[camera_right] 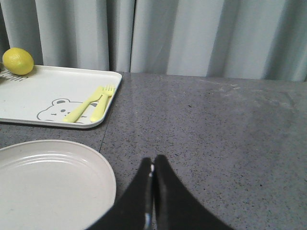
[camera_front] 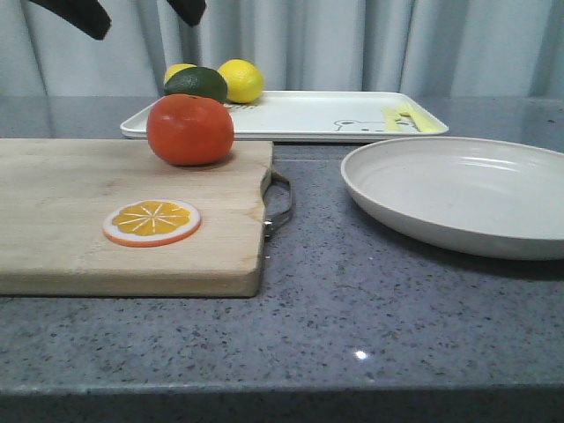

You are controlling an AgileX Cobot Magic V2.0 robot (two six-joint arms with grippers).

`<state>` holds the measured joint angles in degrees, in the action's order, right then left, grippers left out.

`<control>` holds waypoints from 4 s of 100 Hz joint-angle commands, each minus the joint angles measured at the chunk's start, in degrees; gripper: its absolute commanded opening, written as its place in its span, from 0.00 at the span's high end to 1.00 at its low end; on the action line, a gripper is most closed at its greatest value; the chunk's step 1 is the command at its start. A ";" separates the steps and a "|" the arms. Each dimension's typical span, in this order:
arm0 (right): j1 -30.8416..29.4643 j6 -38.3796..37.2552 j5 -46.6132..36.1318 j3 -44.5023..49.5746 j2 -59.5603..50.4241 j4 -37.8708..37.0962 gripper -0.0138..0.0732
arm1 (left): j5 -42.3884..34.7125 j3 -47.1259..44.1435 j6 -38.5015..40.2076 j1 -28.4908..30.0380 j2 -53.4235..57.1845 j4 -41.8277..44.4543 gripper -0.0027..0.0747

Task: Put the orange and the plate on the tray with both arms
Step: 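Move the left gripper down over the orange on the cutting board, then close the left gripper on the orange and lift it, then carry the orange with the left gripper over the white plate and lower it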

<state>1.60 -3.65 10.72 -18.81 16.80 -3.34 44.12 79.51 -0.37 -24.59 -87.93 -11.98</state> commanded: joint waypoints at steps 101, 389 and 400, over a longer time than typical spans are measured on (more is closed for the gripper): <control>-0.47 0.06 -4.20 -2.05 0.97 -0.10 0.91 | 5.19 8.69 -0.17 -0.48 -10.23 -3.62 0.08; -0.47 0.06 -4.15 -2.05 0.97 -0.10 0.91 | 6.04 32.54 -7.00 -24.56 -28.69 -6.94 0.14; -0.47 0.06 -4.15 -2.05 0.97 -0.10 0.91 | 6.84 32.54 -7.00 -24.56 -28.69 -6.94 0.10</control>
<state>1.60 -3.65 11.00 -18.81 16.80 -3.34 52.56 110.18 -7.60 -48.77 -120.03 -17.89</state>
